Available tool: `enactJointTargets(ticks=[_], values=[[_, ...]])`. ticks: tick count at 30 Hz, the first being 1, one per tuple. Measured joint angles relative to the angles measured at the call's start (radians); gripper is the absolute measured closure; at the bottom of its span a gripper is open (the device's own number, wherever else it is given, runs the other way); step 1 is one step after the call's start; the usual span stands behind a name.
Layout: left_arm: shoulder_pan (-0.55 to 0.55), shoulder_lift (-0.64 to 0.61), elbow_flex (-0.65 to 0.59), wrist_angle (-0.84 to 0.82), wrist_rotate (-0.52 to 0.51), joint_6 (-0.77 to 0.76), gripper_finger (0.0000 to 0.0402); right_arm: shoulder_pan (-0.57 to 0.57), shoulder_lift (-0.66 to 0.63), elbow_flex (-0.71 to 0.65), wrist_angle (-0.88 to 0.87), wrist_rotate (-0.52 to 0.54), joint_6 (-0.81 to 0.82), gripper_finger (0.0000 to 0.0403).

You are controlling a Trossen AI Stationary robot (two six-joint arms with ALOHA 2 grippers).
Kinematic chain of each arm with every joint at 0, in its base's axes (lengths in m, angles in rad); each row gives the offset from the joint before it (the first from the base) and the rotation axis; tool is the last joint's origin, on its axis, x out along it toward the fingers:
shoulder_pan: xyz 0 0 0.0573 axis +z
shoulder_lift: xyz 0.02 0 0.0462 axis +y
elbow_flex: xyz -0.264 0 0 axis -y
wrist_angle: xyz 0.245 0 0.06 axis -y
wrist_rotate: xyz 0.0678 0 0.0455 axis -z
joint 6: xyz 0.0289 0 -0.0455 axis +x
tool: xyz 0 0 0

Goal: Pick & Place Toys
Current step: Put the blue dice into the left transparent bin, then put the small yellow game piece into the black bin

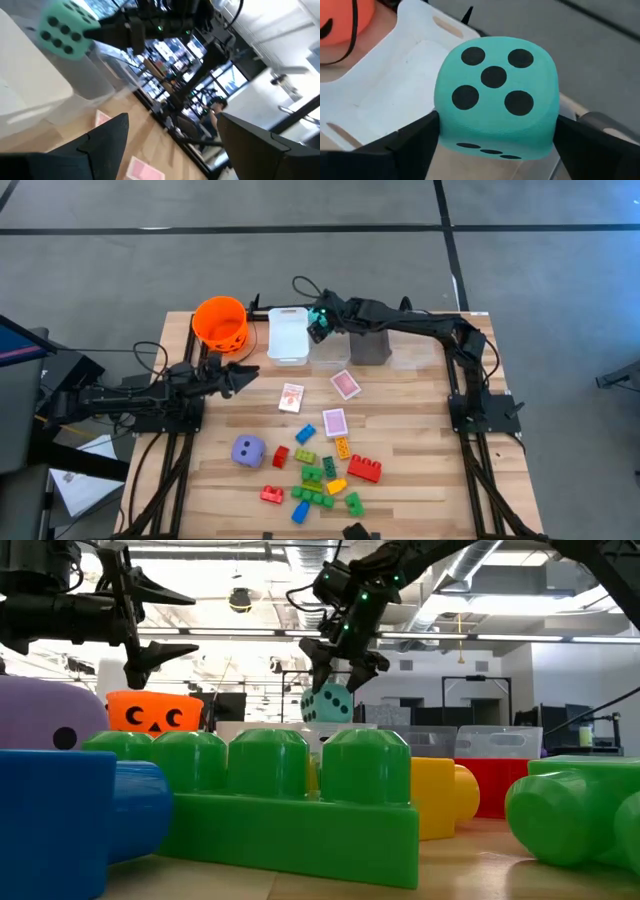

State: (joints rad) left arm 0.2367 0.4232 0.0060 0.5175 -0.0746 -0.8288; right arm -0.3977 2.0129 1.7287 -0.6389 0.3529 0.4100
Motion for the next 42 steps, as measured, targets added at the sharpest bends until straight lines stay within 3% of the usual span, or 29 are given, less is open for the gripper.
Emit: enactJointTargets(ticks=[4, 13, 17, 24, 28, 34, 38, 42], values=[[0.0, 0.0, 0.0, 0.0, -0.045, 0.0, 0.0103, -0.019, 0.0, 0.0, -0.035, -0.068, 0.001, 0.0009], [0.0, 0.0, 0.0, 0.006, -0.107, 0.0, 0.0103, -0.025, 0.0, 0.008, -0.041, -0.094, -0.156, 0.0021], [0.0, 0.001, 0.0, 0.1, -0.109, 0.006, 0.0103, 0.0, -0.021, 0.033, -0.042, -0.118, -0.251, 0.0017], [-0.001, 0.011, 0.0, 0.487, -0.133, 0.008, 0.0103, 0.119, -0.214, 0.031, -0.025, -0.172, -0.354, 0.0017], [-0.001, 0.012, 0.0, 0.487, -0.266, -0.013, 0.0103, 0.204, -0.382, -0.001, -0.023, -0.16, -0.352, 0.0017], [-0.001, 0.07, 0.0, 0.494, -0.25, -0.146, 0.0103, 0.387, -0.649, -0.101, -0.116, 0.061, -0.25, 0.0017], [-0.001, 0.133, 0.003, 0.545, -0.217, -0.185, 0.0103, 0.533, -0.816, -0.254, -0.129, 0.14, 0.0, 0.0017], [-0.021, 0.225, 0.077, 0.537, -0.108, -0.182, 0.0103, 0.661, -0.918, -0.464, -0.044, 0.19, 0.271, 0.0017]])
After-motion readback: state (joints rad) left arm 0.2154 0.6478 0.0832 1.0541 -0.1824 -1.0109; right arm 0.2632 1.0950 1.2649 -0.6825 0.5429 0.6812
